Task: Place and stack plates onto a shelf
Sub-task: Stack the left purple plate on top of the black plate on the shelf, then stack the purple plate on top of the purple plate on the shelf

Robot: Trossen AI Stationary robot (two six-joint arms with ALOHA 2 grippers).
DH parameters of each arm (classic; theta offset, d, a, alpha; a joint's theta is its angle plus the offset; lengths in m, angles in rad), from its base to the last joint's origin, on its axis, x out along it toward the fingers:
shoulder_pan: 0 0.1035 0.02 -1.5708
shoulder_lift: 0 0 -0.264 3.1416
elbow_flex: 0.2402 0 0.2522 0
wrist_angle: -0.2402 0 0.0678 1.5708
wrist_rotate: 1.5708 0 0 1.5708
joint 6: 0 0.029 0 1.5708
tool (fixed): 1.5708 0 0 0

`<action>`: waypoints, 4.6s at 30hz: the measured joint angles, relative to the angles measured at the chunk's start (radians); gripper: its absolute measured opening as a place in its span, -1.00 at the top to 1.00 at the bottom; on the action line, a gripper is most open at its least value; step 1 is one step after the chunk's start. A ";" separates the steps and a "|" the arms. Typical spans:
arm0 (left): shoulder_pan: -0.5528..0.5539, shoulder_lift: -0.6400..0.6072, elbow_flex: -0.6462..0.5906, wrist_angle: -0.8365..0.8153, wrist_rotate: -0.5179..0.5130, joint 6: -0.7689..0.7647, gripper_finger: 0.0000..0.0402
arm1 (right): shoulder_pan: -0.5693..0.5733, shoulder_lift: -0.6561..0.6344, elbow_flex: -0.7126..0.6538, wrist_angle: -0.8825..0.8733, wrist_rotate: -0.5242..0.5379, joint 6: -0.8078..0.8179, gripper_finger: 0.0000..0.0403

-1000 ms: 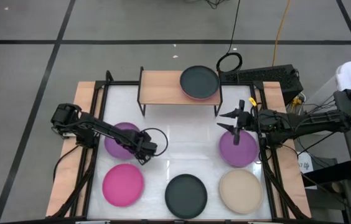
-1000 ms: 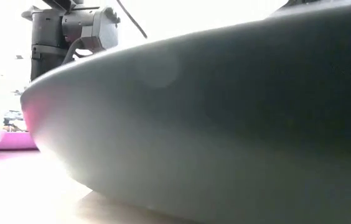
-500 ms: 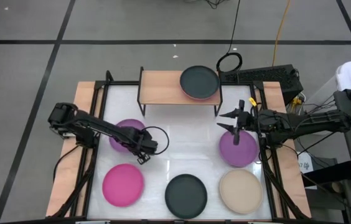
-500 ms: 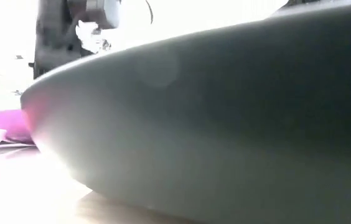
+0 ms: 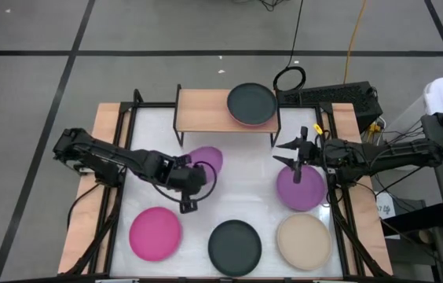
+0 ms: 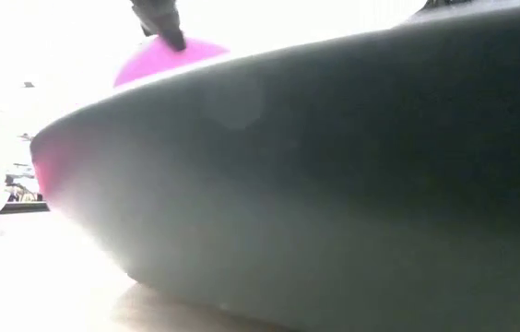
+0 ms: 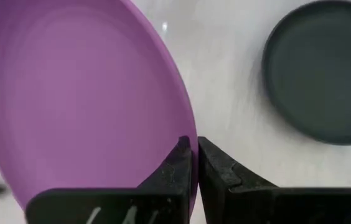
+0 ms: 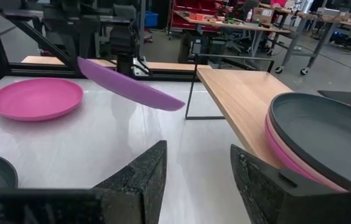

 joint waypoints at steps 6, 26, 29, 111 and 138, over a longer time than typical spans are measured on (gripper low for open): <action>0.033 0.000 0.003 0.075 -0.001 0.135 0.94 | 0.000 0.000 0.000 0.000 0.001 0.000 0.22; 0.061 0.000 0.003 0.219 -0.082 0.323 0.94 | 0.000 0.000 0.000 0.000 0.002 0.004 0.22; 0.068 0.000 0.003 0.223 -0.109 0.353 0.94 | 0.000 0.000 0.000 0.000 0.002 0.004 0.22; 0.409 0.134 0.412 0.263 -0.116 0.795 -0.11 | 0.000 -0.002 0.000 0.085 -0.082 -0.036 0.22; 0.166 -0.436 -0.768 1.494 -0.159 0.551 -0.11 | 0.000 0.006 -0.025 0.072 -0.076 0.018 0.22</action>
